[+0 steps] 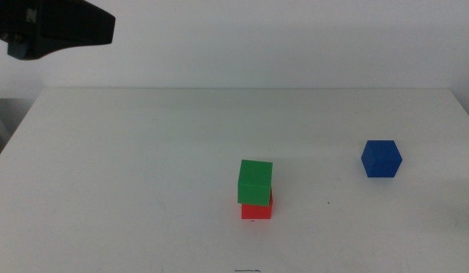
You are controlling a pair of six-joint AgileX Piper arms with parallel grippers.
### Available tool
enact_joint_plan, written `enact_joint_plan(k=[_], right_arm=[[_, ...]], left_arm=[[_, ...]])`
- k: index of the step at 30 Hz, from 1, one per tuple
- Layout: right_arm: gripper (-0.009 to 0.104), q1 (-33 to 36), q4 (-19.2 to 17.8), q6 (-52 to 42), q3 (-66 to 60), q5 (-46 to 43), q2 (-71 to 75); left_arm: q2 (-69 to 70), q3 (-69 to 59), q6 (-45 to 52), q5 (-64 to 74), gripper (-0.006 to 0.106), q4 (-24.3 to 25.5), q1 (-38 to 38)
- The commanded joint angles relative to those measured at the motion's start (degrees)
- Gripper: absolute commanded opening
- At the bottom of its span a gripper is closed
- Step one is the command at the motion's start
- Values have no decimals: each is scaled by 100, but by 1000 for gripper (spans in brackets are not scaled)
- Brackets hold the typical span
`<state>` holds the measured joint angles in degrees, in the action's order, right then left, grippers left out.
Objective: Stack red cubes first, then green, then blue cubes in a specific spot.
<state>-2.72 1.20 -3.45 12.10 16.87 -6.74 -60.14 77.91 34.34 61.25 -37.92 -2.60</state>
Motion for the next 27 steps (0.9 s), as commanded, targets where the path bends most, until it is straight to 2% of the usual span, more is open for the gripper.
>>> enact_joint_plan(k=[1, 7, 15, 20, 27], right_arm=[[94, -41, -26, -29, 894, 307, -642], [94, -36, 250, -29, 2767, 2546, -2405], [94, -35, 621, 39, 4977, 4048, -4926], [94, -35, 829, 169, 6278, 4670, -6234], [94, 44, 844, 228, 7266, 4720, -7703]], left_arm=[[49, 128, -67, -303, 93, -298, -7], [42, 128, -67, -303, 93, -293, -7], [42, 128, -67, -303, 93, -293, -7], [42, 128, -67, -303, 93, -293, -7], [42, 128, -67, -303, 93, -293, -7]])
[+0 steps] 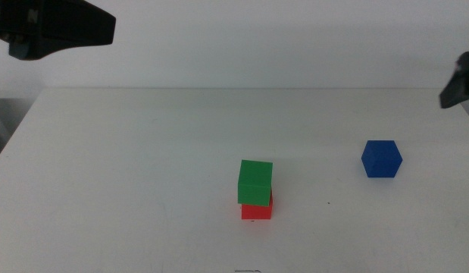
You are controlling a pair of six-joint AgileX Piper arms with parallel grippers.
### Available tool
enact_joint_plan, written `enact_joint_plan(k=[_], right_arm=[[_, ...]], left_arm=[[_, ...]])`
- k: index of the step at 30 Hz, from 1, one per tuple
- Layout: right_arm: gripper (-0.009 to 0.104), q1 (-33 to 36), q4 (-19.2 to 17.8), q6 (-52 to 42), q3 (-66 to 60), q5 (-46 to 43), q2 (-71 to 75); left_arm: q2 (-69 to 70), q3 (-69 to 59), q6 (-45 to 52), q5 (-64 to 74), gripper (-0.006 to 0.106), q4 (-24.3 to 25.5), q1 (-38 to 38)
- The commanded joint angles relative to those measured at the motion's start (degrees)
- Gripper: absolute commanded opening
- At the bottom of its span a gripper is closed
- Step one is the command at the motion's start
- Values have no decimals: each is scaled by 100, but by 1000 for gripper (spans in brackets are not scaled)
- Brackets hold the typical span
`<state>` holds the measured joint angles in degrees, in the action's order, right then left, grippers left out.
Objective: Stack red cubes first, then green, then blue cubes in a specific spot.
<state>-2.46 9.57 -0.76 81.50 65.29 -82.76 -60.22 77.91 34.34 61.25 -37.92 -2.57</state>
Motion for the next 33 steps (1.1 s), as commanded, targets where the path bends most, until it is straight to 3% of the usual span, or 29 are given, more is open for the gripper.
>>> enact_joint_plan(k=[1, 15, 22, 33], right_arm=[[94, 47, 7, -60, 401, -108, -255], [94, 189, 236, 3, 2325, 836, -2373], [94, 283, -238, 131, 2571, 867, -3052], [94, 522, -396, 133, 2571, 523, -3389]], left_arm=[[50, 128, -67, -303, 93, -293, -11], [50, 128, -67, -303, 93, -293, -11], [50, 128, -67, -303, 93, -293, -11], [50, 128, -67, -303, 93, -293, -11]])
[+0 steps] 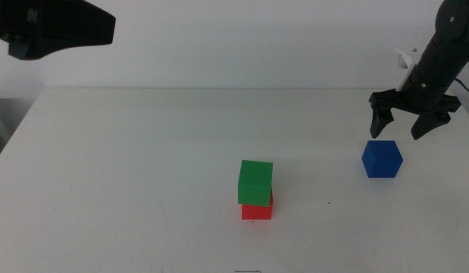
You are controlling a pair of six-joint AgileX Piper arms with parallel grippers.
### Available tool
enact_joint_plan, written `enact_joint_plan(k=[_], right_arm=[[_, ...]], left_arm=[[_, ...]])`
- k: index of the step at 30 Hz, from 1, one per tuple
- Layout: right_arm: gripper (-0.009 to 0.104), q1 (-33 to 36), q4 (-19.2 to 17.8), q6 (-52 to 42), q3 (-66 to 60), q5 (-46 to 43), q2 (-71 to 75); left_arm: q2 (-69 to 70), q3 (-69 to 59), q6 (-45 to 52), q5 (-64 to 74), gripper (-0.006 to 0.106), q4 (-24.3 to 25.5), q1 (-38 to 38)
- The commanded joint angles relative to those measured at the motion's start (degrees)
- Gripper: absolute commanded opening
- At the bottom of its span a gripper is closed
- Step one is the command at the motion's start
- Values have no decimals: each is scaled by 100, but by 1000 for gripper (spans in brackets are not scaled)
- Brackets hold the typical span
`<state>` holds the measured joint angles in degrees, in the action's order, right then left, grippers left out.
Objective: Stack red cubes first, then green, then blue cubes in a specific spot.
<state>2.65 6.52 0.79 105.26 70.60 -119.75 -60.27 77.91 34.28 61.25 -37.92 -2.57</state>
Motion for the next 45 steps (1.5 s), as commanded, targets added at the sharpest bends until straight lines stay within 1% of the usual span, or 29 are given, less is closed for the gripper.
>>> enact_joint_plan(k=[1, 6, 20, 22, 24, 25, 26, 27, 28, 29, 31, 33, 37, 42, 45], right_arm=[[94, 27, -104, -22, 196, -8, 286], [94, 55, -193, -22, 196, 0, 134], [94, 205, -245, -22, 196, 1, -279], [93, 229, -284, 1, 196, 14, -323], [87, 249, -374, 93, 196, 42, -338], [81, 249, -438, 157, 196, 48, -338], [71, 254, -504, 243, 196, 48, -338], [59, 254, -539, 310, 196, 53, -326], [43, 254, -539, 375, 196, 53, -320], [26, 254, -507, 410, 196, 69, -297], [-1, 269, -430, 358, 196, 150, -255], [-1, 290, -429, 365, 160, 269, -148], [-1, 442, -582, 704, -263, 261, 483], [-1, 754, -925, 1582, -1018, 30, 1470], [-1, 1094, -1198, 2149, -1193, 300, 1944]], left_arm=[[55, 128, -61, -303, 93, -293, -11], [55, 128, -61, -309, 93, -293, -11], [55, 128, -61, -309, 93, -293, -11], [55, 128, -61, -309, 93, -293, -11], [55, 128, -61, -309, 93, -293, -11], [55, 128, -61, -309, 93, -293, -11], [55, 128, -61, -309, 93, -293, -11], [55, 128, -61, -309, 93, -293, -11], [55, 128, -61, -309, 93, -293, -11], [55, 128, -61, -309, 93, -293, -11], [55, 128, -61, -309, 93, -293, -11], [55, 128, -61, -309, 93, -293, -11], [55, 128, -61, -303, 93, -293, -11], [55, 128, -61, -303, 93, -293, -11], [55, 128, -61, -303, 93, -293, -11]])
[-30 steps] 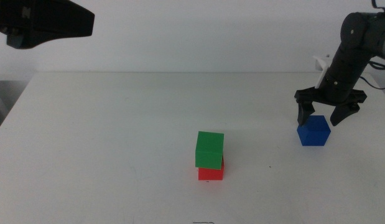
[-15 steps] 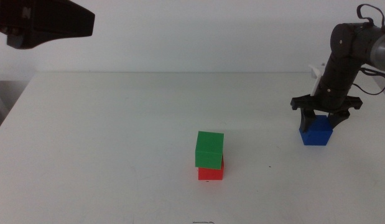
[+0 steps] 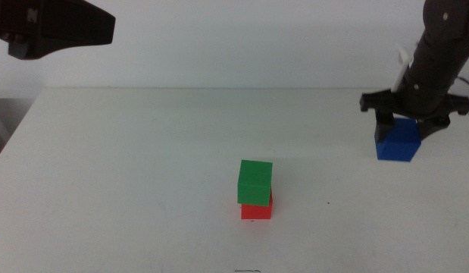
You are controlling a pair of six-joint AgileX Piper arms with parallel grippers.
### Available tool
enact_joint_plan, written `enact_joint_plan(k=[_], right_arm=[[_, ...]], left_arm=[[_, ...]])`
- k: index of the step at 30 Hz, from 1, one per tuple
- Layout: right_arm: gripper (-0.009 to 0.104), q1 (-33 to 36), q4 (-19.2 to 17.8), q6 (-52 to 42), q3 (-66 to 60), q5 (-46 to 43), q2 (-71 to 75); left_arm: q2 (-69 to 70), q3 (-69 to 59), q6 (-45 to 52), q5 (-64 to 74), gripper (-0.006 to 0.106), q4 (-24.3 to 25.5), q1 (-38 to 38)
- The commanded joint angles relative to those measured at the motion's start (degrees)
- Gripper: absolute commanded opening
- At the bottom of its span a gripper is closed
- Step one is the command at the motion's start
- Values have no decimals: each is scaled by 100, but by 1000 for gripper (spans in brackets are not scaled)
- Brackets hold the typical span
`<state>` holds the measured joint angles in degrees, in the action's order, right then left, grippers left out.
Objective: Stack red cubes first, then green, then blue cubes in a specific spot.
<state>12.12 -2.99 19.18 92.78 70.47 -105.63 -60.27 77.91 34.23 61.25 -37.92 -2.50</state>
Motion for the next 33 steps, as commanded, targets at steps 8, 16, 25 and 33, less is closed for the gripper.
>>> enact_joint_plan(k=[8, 16, 25, 33], right_arm=[[-1, 1344, -335, 1441, 360, 380, 873], [-1, 1992, -362, 1829, 858, 380, 462], [-1, 2665, -354, 2117, 1390, 380, -80], [-1, 2877, -268, 2160, 1390, 376, -116]], left_arm=[[55, 128, -55, -303, 93, -293, -18], [55, 128, -55, -308, 93, -293, -18], [55, 128, -55, -308, 93, -293, -18], [55, 128, -55, -308, 93, -293, -18]])
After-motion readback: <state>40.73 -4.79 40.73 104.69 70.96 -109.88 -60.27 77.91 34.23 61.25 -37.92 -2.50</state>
